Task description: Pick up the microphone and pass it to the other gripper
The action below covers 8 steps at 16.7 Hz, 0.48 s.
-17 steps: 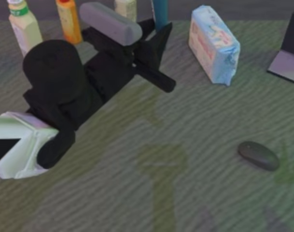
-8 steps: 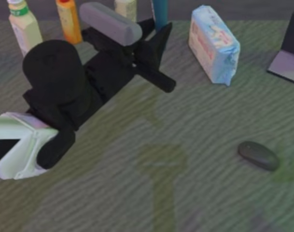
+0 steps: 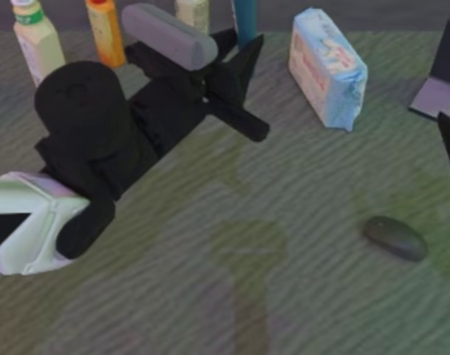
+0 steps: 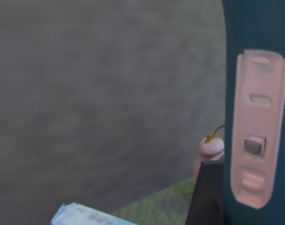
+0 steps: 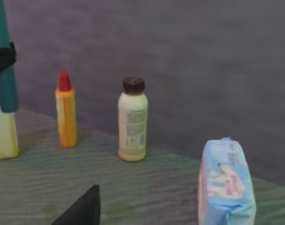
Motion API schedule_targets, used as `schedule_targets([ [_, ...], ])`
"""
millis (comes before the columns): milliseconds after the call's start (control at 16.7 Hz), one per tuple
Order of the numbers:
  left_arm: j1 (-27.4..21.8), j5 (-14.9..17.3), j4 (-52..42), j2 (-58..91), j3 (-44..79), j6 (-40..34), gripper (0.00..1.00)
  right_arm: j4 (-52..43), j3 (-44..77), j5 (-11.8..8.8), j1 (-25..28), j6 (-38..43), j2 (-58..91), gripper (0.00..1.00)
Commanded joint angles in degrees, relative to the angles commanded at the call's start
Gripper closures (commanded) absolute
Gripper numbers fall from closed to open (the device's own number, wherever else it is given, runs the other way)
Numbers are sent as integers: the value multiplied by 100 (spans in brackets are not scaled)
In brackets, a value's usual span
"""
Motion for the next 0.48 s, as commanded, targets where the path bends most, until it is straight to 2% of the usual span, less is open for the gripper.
schedule_targets([
  [240,0,0,0,0,0,0,100,589,1016,-678,624,-76,1749,0],
  [480,0,0,0,0,0,0,100,1078,1820,-1180,1087,-147,3006,0],
])
